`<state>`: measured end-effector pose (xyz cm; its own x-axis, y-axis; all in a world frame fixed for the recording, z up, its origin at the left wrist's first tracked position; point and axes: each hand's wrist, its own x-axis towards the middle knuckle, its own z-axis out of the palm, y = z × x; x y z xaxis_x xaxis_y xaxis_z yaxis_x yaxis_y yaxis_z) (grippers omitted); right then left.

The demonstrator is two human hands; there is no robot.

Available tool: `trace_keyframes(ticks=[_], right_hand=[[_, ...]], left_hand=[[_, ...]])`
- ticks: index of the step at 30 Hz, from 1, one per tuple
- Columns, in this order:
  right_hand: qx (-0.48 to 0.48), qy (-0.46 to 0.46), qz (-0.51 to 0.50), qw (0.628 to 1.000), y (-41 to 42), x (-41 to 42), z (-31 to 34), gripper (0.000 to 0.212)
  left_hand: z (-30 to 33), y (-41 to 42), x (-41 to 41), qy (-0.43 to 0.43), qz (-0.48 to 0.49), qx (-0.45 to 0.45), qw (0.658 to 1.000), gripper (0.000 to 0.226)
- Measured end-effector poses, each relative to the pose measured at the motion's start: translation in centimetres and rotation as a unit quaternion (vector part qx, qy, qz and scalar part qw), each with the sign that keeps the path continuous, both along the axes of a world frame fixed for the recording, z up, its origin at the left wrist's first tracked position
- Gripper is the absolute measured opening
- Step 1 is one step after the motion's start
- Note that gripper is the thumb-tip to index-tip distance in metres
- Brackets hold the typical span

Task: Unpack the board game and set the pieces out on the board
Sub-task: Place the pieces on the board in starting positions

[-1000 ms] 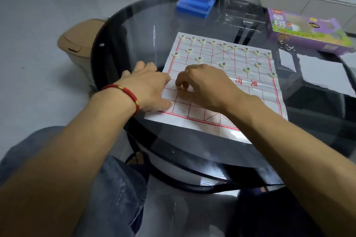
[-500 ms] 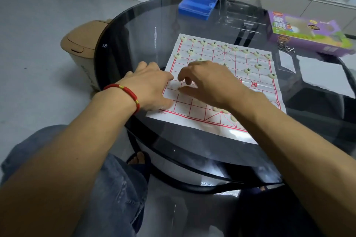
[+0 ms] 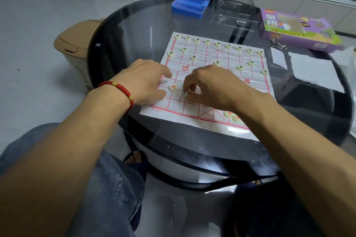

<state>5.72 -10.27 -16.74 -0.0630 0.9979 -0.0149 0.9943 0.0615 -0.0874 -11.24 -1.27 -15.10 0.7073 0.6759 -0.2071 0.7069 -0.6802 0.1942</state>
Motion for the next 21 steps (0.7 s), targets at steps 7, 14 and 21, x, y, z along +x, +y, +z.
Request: trace_keyframes(ticks=[7,14,21], right_hand=[[0.099,0.043,-0.054,0.993,0.2,1.9,1.2,0.026],[0.132,0.081,-0.063,0.986,0.3,0.7,1.4,0.032],[0.145,0.050,-0.041,0.987,0.0,-1.4,1.5,0.040]], left_hand=[[-0.2,0.0,-0.3,-0.025,0.008,0.016,1.000,0.051],[-0.2,-0.3,0.9,-0.268,0.081,-0.109,0.954,0.031],[-0.3,-0.4,1.3,-0.417,0.167,-0.341,0.825,0.025]])
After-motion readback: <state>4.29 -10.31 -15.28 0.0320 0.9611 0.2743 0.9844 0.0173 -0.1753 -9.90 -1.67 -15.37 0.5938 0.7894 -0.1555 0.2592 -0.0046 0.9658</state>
